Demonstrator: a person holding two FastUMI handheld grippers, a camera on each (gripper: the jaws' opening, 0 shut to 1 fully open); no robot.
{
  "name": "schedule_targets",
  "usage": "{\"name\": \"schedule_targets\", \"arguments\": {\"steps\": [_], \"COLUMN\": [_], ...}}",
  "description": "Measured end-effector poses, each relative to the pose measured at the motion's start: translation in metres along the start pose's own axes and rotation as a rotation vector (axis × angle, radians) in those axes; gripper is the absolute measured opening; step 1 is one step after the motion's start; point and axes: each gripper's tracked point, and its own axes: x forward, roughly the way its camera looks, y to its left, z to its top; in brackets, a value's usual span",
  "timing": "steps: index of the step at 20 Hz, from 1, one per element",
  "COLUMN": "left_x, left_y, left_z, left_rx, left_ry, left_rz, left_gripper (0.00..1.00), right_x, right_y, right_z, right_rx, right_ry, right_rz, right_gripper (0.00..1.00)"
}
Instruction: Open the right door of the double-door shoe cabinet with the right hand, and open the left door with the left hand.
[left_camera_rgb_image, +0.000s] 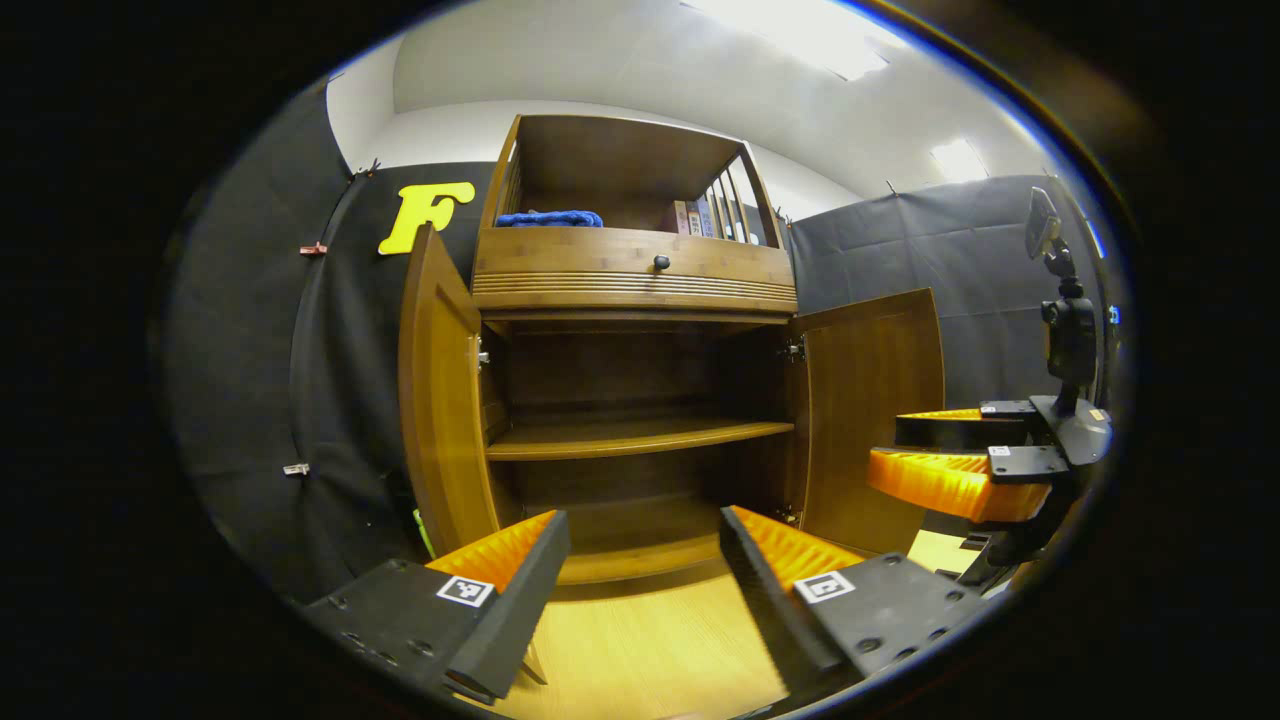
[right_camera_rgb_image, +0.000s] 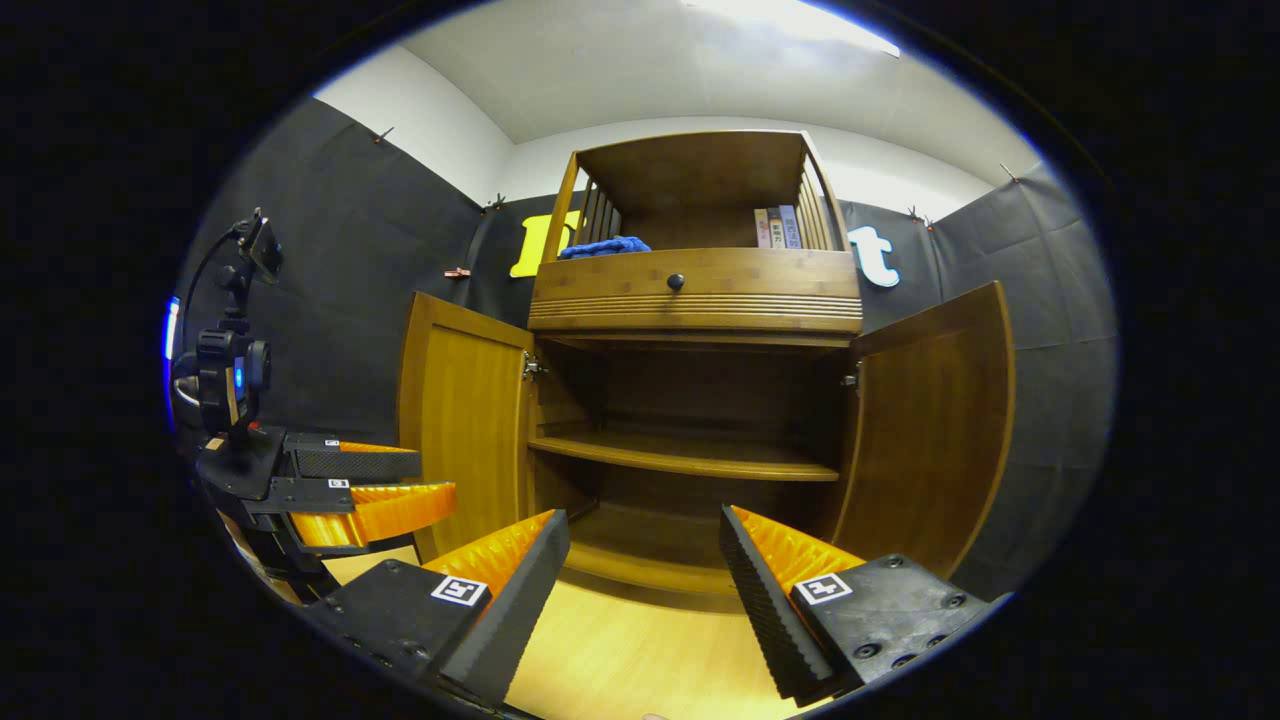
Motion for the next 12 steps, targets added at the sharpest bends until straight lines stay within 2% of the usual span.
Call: {"name": "schedule_targets", "arguments": {"steps": [1, 6, 8, 12], "left_x": [0.001, 0.013, 0.015, 0.02], "left_y": [-0.005, -0.02, -0.024, -0.026], "left_z": [0.003, 0.01, 0.011, 0.014], "left_rx": [-0.007, -0.022, -0.018, -0.013], "left_ry": [-0.013, -0.026, -0.031, -0.035], "left_rz": [-0.008, -0.03, -0.032, -0.029], "left_gripper": [1.0, 1.0, 0.98, 1.0], "right_x": [-0.004, -0.015, -0.015, -0.016], "right_y": [-0.006, -0.029, -0.033, -0.037], "right_z": [0.001, 0.002, 0.002, 0.0], "right_rx": [-0.003, -0.001, 0.002, 0.008], "right_ry": [-0.002, -0.009, -0.011, -0.011], "right_rz": [-0.015, -0.06, -0.066, -0.065], "right_gripper": [0.96, 0.96, 0.96, 0.96]}}
